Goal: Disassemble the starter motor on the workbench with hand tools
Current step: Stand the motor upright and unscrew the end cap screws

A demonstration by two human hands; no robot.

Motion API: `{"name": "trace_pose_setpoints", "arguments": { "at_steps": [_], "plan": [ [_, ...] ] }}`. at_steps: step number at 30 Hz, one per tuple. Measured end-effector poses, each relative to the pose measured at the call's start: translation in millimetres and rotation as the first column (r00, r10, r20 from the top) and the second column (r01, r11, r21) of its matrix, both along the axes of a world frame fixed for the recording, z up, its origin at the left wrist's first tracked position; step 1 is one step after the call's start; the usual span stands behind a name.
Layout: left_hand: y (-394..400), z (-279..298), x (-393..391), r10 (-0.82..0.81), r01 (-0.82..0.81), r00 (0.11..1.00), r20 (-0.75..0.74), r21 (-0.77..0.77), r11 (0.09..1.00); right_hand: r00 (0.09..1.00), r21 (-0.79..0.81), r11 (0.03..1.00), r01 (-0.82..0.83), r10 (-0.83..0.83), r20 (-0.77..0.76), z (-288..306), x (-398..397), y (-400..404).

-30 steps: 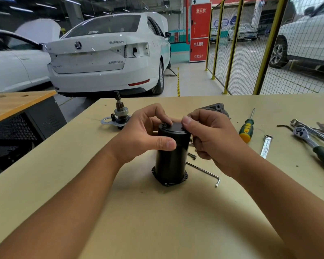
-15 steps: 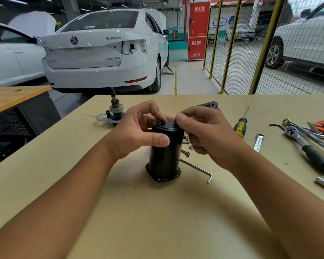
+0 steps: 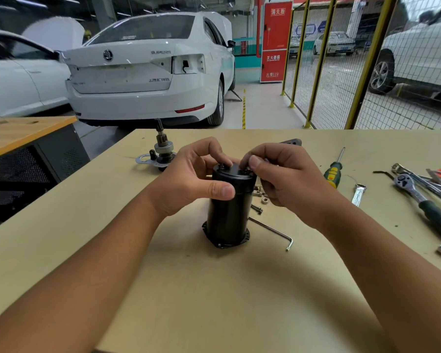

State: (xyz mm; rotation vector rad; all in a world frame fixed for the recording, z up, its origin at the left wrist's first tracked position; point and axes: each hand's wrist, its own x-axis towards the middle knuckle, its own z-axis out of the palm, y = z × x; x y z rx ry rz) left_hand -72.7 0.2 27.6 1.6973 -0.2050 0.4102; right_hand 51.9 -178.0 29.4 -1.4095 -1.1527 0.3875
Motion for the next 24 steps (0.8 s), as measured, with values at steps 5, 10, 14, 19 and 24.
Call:
{"name": "trace_pose_setpoints", "arguments": {
  "at_steps": [5,10,14,19,24],
  "plan": [
    [1.0,-0.3,0.3,-0.015,0.015,1.000,-0.002,0.006,1.000,0.980,-0.006,1.000,-0.005,0.003,-0.199,-0.1,-3.9,-2.7],
    [1.0,-0.2,0.1,0.000,0.000,1.000,-0.021,0.000,1.000,0.991,-0.026,0.997,0.077,-0.079,-0.109,1.4,-5.5,-0.5],
    [1.5,-0.1,0.1,-0.006,0.006,1.000,-0.026,-0.013,1.000,0.968,-0.010,0.993,0.118,-0.117,-0.222,-0.2,1.0,1.6],
    [0.9,-0.2,0.0,0.000,-0.001,0.999,-0.040,-0.007,1.000,0.869,-0.299,0.895,0.332,-0.166,0.467,-6.8,31.9,-12.2],
    [1.1,-1.6,-0.2,-0.006,0.006,0.999,-0.043,0.000,1.000,0.808,-0.526,0.764,0.374,0.010,0.590,-17.3,40.4,-17.0]
  ]
}}
